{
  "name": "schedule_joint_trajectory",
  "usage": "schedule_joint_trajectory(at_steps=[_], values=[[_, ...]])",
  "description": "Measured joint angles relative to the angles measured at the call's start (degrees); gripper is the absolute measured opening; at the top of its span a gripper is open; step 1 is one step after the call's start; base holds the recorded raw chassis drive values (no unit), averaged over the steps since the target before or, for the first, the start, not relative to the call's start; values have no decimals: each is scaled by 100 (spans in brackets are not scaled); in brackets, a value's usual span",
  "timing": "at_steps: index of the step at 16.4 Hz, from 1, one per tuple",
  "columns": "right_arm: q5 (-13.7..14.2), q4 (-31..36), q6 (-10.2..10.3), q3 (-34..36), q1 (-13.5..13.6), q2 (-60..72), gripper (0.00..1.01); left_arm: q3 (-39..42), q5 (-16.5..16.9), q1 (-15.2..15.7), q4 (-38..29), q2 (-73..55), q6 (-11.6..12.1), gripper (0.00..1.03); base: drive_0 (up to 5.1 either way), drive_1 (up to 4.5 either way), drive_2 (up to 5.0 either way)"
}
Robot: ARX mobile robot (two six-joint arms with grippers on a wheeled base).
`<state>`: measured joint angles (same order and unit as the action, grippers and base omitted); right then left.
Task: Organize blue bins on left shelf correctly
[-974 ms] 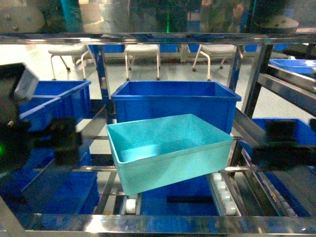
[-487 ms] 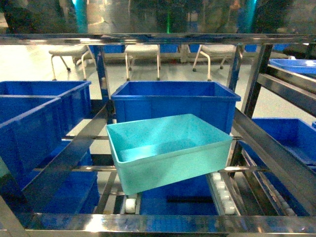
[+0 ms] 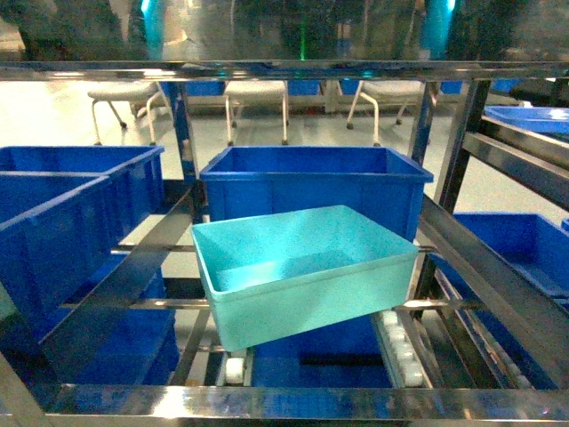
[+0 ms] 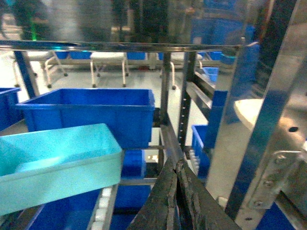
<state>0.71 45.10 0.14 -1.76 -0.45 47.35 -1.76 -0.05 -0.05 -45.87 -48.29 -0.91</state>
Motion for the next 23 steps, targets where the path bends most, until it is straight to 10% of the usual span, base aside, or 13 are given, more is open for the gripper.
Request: schedule_joint_trajectory(at_steps=[23], values=[[-70,-4478,-4,85,44,-4704,2,81,4,0,4505,4782,0,2,0,0,0]])
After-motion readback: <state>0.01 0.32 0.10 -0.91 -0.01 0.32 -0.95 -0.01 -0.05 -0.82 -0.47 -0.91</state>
